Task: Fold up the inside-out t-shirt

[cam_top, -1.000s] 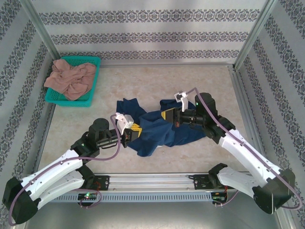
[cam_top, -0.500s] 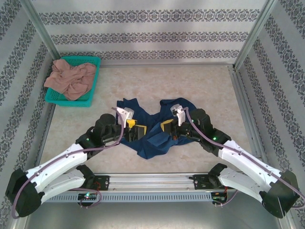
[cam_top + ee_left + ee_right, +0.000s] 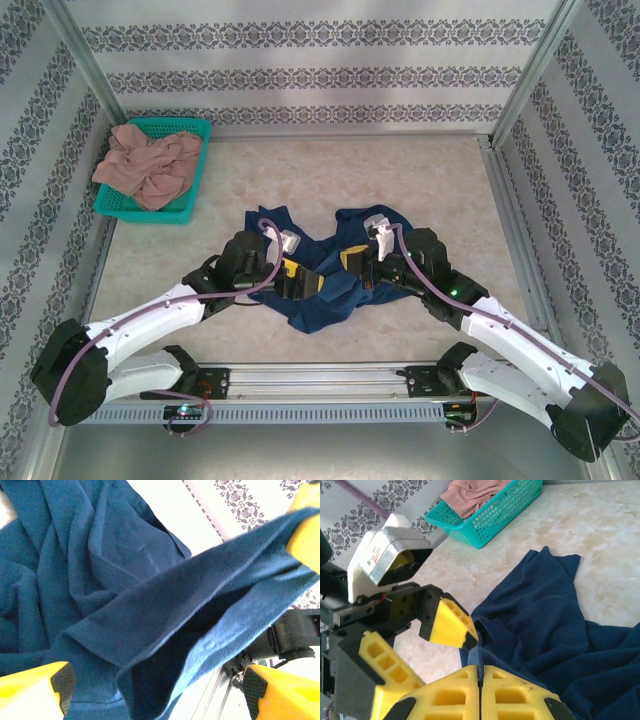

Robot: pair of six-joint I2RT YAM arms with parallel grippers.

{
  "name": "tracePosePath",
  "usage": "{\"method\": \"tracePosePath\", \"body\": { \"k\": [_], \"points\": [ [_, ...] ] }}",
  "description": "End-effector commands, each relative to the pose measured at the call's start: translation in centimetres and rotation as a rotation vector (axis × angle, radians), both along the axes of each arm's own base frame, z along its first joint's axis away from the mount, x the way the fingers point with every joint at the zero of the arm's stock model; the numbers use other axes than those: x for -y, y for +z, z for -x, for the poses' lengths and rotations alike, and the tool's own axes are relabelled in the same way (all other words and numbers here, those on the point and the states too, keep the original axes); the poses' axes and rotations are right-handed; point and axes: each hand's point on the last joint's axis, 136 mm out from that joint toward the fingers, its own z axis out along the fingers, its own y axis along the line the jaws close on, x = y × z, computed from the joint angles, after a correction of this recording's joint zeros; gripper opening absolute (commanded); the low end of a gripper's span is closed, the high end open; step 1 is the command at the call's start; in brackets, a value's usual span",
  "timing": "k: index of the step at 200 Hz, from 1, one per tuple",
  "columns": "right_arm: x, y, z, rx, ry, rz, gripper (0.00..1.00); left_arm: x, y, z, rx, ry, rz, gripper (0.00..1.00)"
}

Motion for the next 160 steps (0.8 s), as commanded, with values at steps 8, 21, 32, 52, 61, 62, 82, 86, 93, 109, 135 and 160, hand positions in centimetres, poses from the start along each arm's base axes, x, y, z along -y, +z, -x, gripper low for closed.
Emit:
{"method": "tracePosePath", "body": {
  "k": [8,21,32,52,61,62,82,86,93,109,135,160],
  "points": [
    [0.3,2.1,-0.7,0.009,-0.032,-0.058,0.0,1.3,0.2,0.9,0.053,-0.093,0.038,0.91],
    [0.4,2.4,-0.8,0.007,-0.037,-0.064,0.0,1.6,-0.1,0.8,0.051,-0.107,0.043,0.91],
    [0.5,2.6,-0.9,0.007,-0.042,-0.07,0.0,1.9,-0.2,0.8,0.058,-0.12,0.056,0.91],
    [0.5,2.8,-0.9,0.005,-0.046,-0.076,0.0,2.6,0.5,0.4,0.089,-0.138,0.096,0.82],
    [0.5,2.8,-1.0,0.003,-0.049,-0.081,0.0,3.0,0.6,0.2,0.096,-0.147,0.103,0.72],
    [0.5,2.9,-1.0,0.004,-0.049,-0.081,0.0,3.0,0.6,0.2,0.096,-0.148,0.104,0.71],
    [0.8,3.1,-1.2,0.004,-0.066,-0.088,0.0,3.8,0.6,0.0,0.088,-0.177,0.113,0.43],
    [0.9,3.2,-1.3,0.005,-0.074,-0.089,0.0,3.9,0.7,0.1,0.088,-0.185,0.117,0.37],
    [1.2,3.1,-1.6,-0.001,-0.101,-0.087,0.0,3.8,0.9,0.1,0.097,-0.189,0.12,0.26],
    [3.4,1.8,-3.2,-0.074,-0.27,-0.04,0.01,2.9,1.5,0.1,0.125,-0.153,0.093,0.0],
    [7.5,-0.6,-4.2,-0.221,-0.486,0.091,0.39,0.5,2.4,0.1,0.204,-0.076,0.016,0.0],
    [9.6,-0.5,-4.1,-0.222,-0.529,0.2,0.52,-1.1,2.7,0.1,0.251,-0.039,-0.061,0.0]
  ]
}}
